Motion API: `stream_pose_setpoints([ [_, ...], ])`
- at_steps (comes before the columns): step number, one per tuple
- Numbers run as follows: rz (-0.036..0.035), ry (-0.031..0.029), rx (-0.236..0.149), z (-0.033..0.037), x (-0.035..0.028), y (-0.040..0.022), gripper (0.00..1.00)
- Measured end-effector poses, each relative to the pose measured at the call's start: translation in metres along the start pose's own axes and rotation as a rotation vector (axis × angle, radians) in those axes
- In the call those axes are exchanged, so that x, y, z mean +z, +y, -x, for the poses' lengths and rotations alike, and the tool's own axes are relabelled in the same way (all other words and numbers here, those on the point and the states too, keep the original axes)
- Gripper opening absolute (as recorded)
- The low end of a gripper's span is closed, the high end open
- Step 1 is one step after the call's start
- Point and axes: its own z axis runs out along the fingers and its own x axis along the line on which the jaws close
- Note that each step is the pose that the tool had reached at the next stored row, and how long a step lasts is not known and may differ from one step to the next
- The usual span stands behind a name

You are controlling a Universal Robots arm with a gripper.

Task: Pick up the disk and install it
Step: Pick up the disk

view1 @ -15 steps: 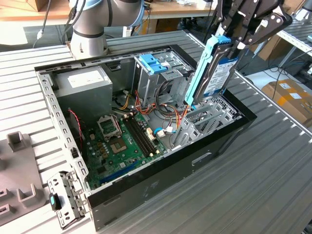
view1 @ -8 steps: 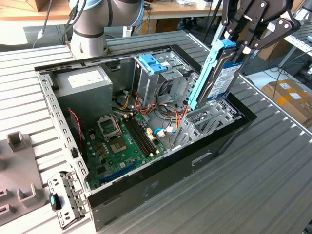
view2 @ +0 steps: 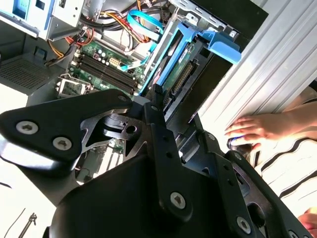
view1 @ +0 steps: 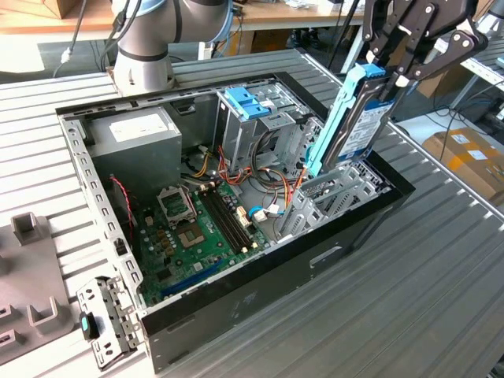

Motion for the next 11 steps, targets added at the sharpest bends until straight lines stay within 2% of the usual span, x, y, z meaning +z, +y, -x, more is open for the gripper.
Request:
stream_pose_setpoints([
  [1, 0.0, -0.0057, 0.001, -0.0014, 0.0007, -0.0001, 0.35],
  [4, 0.0001, -0.0055, 0.004, -0.0023, 0.0027, -0.0002, 0.35],
  [8, 0.0001, -0.0055, 0.005, -0.0026, 0.0102, -0.0007, 0.35],
  [11, 0.0008, -0.0045, 0.005, -0.0026, 0.0124, -0.0026, 0.35],
])
